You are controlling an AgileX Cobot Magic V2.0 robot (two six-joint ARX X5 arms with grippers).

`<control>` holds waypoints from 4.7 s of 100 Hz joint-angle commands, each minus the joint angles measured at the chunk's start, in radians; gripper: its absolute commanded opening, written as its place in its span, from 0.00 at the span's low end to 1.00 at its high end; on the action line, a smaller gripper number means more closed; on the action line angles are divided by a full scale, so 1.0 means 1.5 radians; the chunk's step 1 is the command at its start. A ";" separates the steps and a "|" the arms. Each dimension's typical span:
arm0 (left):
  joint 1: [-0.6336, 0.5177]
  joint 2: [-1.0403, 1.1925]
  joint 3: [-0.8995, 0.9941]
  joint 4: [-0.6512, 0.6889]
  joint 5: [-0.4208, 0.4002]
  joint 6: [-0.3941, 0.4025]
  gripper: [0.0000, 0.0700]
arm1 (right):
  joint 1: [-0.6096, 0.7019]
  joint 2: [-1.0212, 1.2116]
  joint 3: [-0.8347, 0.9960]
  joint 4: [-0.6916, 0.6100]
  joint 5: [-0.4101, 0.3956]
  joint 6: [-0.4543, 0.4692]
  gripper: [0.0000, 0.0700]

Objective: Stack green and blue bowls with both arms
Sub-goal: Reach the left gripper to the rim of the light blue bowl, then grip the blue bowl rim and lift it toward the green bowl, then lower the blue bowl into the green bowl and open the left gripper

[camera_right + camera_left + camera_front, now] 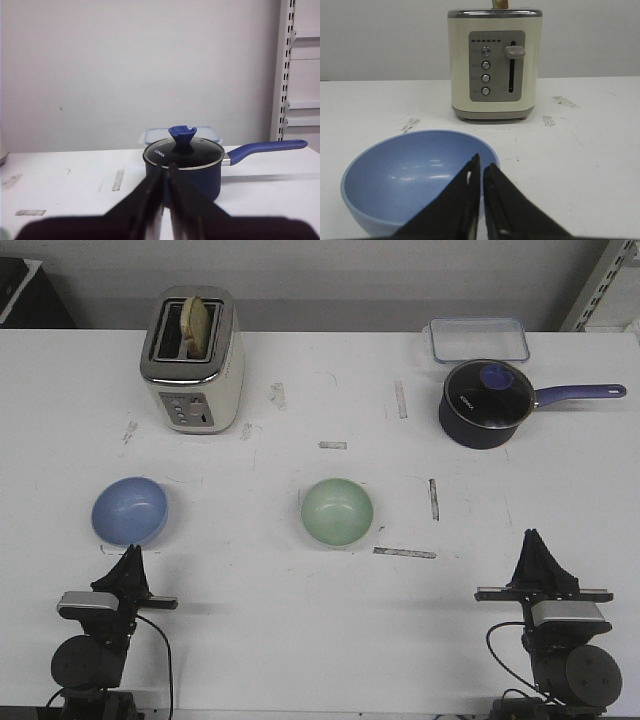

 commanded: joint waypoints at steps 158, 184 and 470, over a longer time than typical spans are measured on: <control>0.008 0.630 0.599 -0.524 -0.029 -0.129 0.00 | 0.001 -0.001 0.004 0.009 0.000 0.006 0.01; 0.086 0.753 0.724 -0.640 -0.018 -0.130 0.43 | 0.001 -0.001 0.004 0.009 0.000 0.006 0.01; -0.339 1.147 0.896 -0.290 0.279 -0.433 0.13 | 0.001 -0.001 0.004 0.009 0.000 0.006 0.01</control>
